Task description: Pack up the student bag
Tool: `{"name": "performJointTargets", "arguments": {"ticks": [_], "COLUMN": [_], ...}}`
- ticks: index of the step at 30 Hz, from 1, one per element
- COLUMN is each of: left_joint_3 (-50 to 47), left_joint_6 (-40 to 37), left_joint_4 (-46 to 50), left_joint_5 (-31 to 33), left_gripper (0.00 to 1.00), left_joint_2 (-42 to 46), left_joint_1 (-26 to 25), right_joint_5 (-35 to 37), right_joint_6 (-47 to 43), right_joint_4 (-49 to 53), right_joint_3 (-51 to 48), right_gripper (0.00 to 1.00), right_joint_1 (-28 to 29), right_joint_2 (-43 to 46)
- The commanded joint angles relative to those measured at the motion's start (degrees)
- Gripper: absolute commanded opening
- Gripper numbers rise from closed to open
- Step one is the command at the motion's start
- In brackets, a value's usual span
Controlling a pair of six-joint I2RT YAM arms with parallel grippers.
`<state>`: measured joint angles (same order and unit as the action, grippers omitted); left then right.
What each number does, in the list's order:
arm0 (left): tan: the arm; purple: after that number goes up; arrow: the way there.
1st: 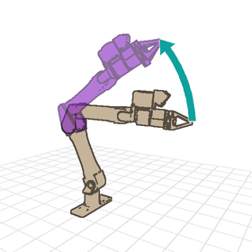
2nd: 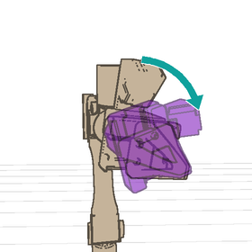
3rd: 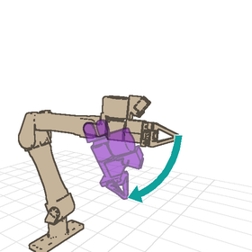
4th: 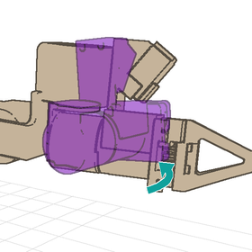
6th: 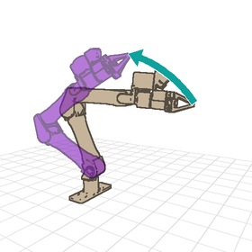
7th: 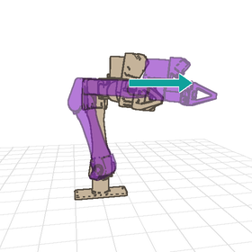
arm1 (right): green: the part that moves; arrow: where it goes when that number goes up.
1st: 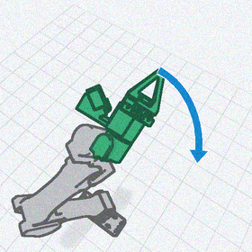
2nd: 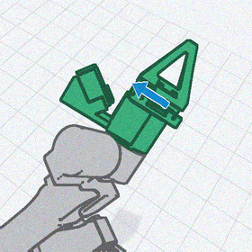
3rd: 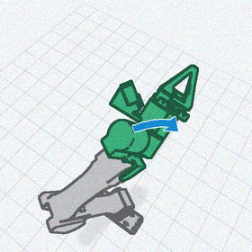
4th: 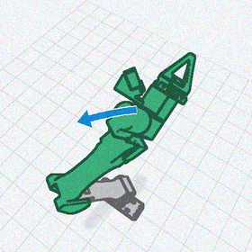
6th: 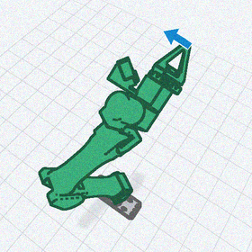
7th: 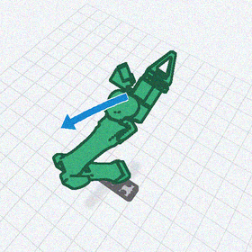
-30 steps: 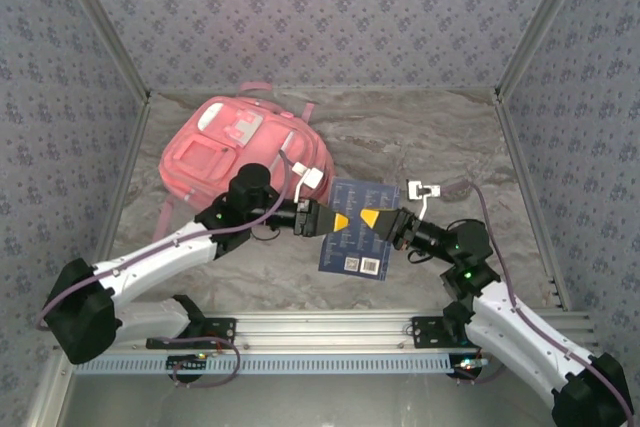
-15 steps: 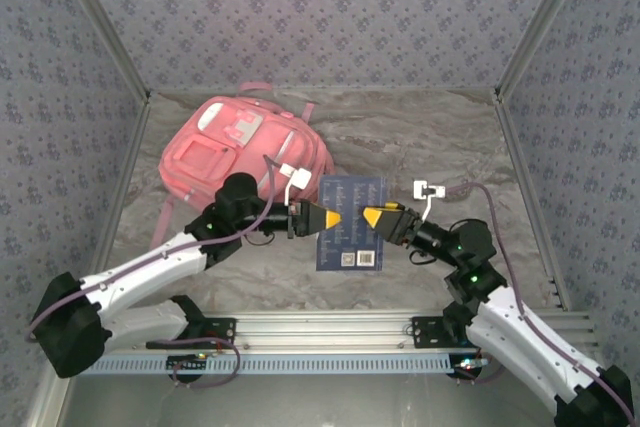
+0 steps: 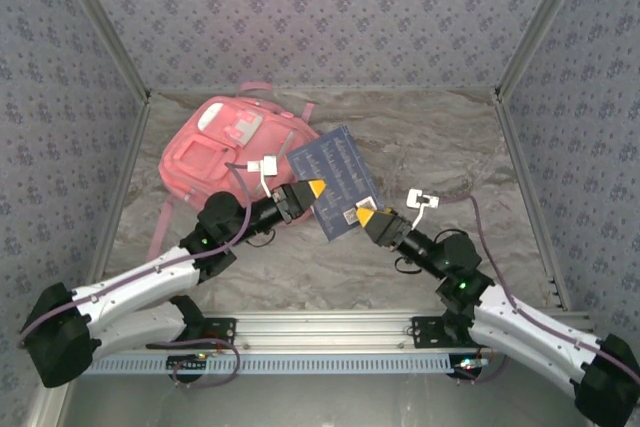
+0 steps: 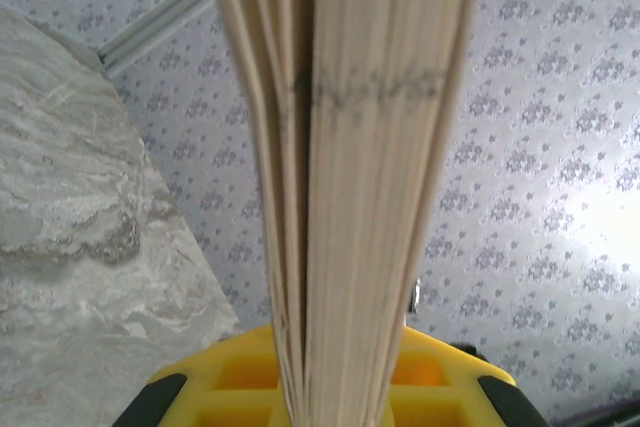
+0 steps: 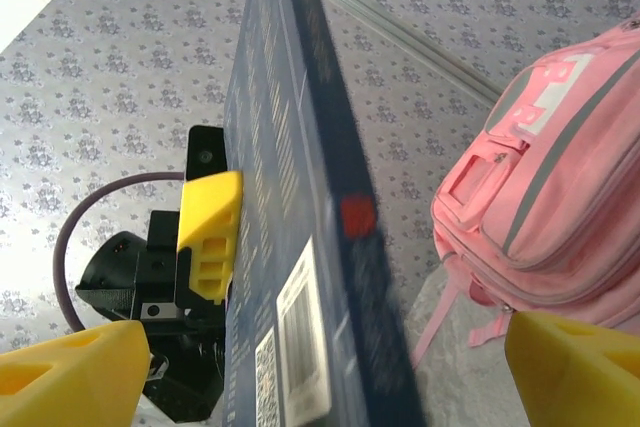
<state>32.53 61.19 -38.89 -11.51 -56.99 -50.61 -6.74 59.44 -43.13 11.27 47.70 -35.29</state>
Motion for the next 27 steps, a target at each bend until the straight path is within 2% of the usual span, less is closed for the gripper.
{"name": "performJointTargets", "arguments": {"ticks": [1,4,8,9,13,17,18,20,22,23,25,27], "left_joint_3": [2.6,2.8,2.1,2.2,2.2,2.0,2.2,3.2,5.8,7.9,12.8,17.4], "left_joint_6": [0.1,-0.5,-1.1,-1.1,-1.5,-2.1,-2.4,-5.3,-11.6,-15.4,-20.4,-25.2], "left_joint_4": [-6.4,-6.6,-8.1,-8.0,-7.0,-4.4,-2.2,4.8,15.5,23.8,37.4,47.3], "left_joint_5": [5.2,7.4,10.1,10.1,10.3,11.0,11.6,12.7,13.6,14.5,15.0,13.4], "left_gripper": [0.00,0.00,0.00,0.00,0.00,0.00,0.03,0.25,0.47,0.53,0.60,0.64], "left_joint_2": [0.5,-0.6,-1.6,-1.8,-2.2,-1.5,-1.0,0.7,2.3,2.7,1.2,-1.4], "left_joint_1": [-1.2,-2.4,-4.1,-4.3,-4.7,-4.8,-4.8,-4.8,-4.7,-4.5,-2.6,0.4], "right_joint_5": [10.4,10.7,11.4,11.8,13.4,15.6,15.9,15.8,16.0,16.3,17.0,18.9], "right_joint_6": [-1.6,-2.0,-1.9,-1.8,-3.4,-3.9,-3.9,-4.0,-5.5,-5.7,-4.6,-3.2], "right_joint_4": [-10.2,-17.9,-25.7,-27.0,-28.3,-26.7,-26.5,-24.7,-21.2,-16.5,-1.5,22.1], "right_joint_3": [-0.1,0.2,0.5,0.6,0.4,-0.1,-0.4,-1.4,-2.7,-3.3,-2.9,0.4], "right_gripper": [0.92,0.84,0.61,0.57,0.43,0.19,0.13,0.01,0.00,0.00,0.00,0.00], "right_joint_1": [3.5,4.8,5.8,5.9,6.1,6.1,6.2,6.2,5.9,5.4,4.0,2.7], "right_joint_2": [-3.0,-7.7,-13.1,-14.1,-14.7,-13.1,-12.7,-11.1,-8.4,-5.9,0.9,9.0]}}
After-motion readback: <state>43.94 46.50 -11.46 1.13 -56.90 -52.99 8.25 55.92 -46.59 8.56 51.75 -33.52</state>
